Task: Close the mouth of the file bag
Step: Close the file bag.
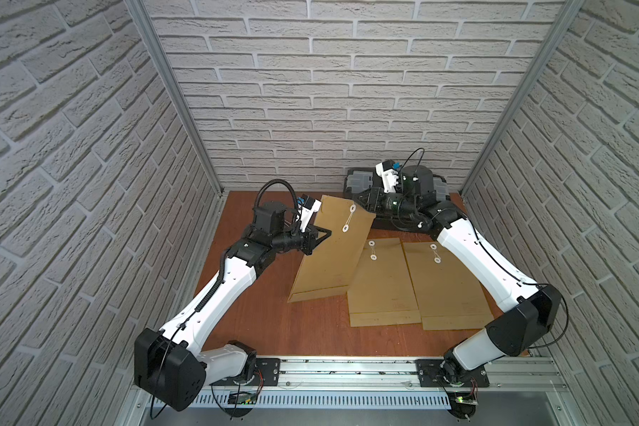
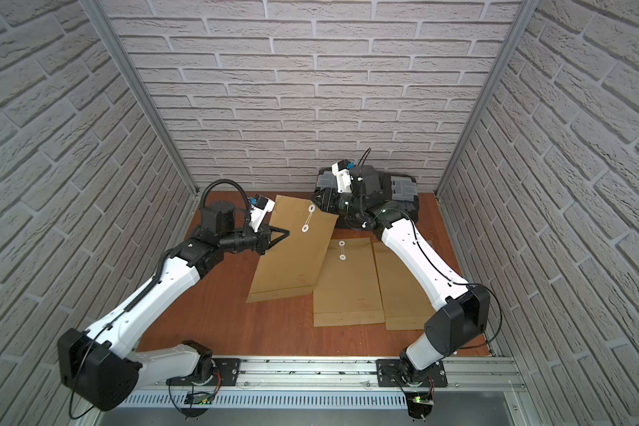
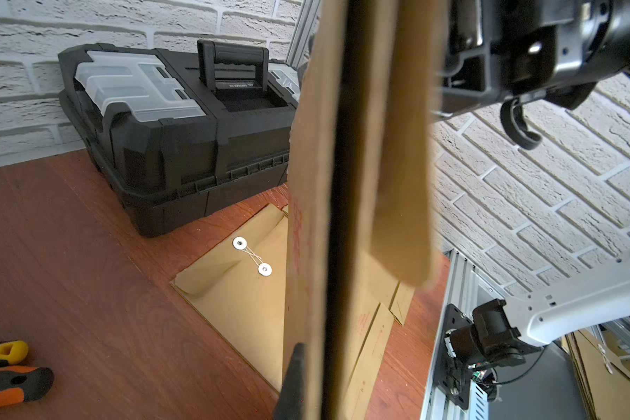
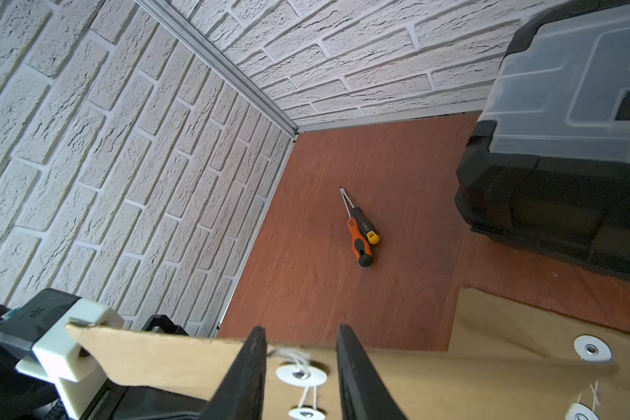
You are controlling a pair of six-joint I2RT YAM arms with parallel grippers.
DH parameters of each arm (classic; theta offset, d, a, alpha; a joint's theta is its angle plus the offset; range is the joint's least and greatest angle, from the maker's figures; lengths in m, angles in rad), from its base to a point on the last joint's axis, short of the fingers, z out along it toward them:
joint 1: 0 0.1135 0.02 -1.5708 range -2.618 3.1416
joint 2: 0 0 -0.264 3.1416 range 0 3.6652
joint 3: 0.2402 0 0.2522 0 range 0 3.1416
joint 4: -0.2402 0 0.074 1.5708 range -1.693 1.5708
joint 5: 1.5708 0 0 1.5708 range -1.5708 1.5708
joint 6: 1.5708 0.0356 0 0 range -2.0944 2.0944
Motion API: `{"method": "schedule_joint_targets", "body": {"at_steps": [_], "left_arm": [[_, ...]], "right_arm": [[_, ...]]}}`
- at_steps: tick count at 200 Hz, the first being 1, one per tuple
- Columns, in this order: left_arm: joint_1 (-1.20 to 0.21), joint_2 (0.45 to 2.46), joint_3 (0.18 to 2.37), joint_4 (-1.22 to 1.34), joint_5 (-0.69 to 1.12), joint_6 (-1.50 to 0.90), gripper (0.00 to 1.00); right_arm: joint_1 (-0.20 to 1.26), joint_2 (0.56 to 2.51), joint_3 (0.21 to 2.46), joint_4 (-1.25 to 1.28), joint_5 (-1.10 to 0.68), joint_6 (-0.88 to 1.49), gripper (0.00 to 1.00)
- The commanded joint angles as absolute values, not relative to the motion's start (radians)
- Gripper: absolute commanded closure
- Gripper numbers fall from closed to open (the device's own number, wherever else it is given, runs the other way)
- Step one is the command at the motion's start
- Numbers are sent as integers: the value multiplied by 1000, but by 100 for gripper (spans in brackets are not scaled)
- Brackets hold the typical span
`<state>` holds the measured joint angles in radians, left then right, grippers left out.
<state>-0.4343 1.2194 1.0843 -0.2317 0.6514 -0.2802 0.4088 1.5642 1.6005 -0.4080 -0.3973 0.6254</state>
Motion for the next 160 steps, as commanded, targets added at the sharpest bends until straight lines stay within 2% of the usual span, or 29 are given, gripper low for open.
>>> {"method": "schedule_joint_targets", "body": {"at_steps": [1, 50, 77, 137, 160], "left_arm": [[-440, 1193, 1074, -202, 658, -249, 100], [-442, 1199, 1076, -201, 661, -249, 100], [-442, 1201, 1076, -202, 661, -248, 100], [-442, 1202, 1075, -207, 658, -251, 100], [-442, 1209, 1080, -201, 658, -264, 100]], "right_arm": [[407, 1564, 1634, -374, -402, 638, 67], [407, 1575, 1659, -387, -414, 635, 69], [408, 1587, 1671, -390, -419, 634, 75], [427, 1585, 1672, -369, -432, 622, 96], [451, 1586, 1673, -359, -451, 615, 97]]}}
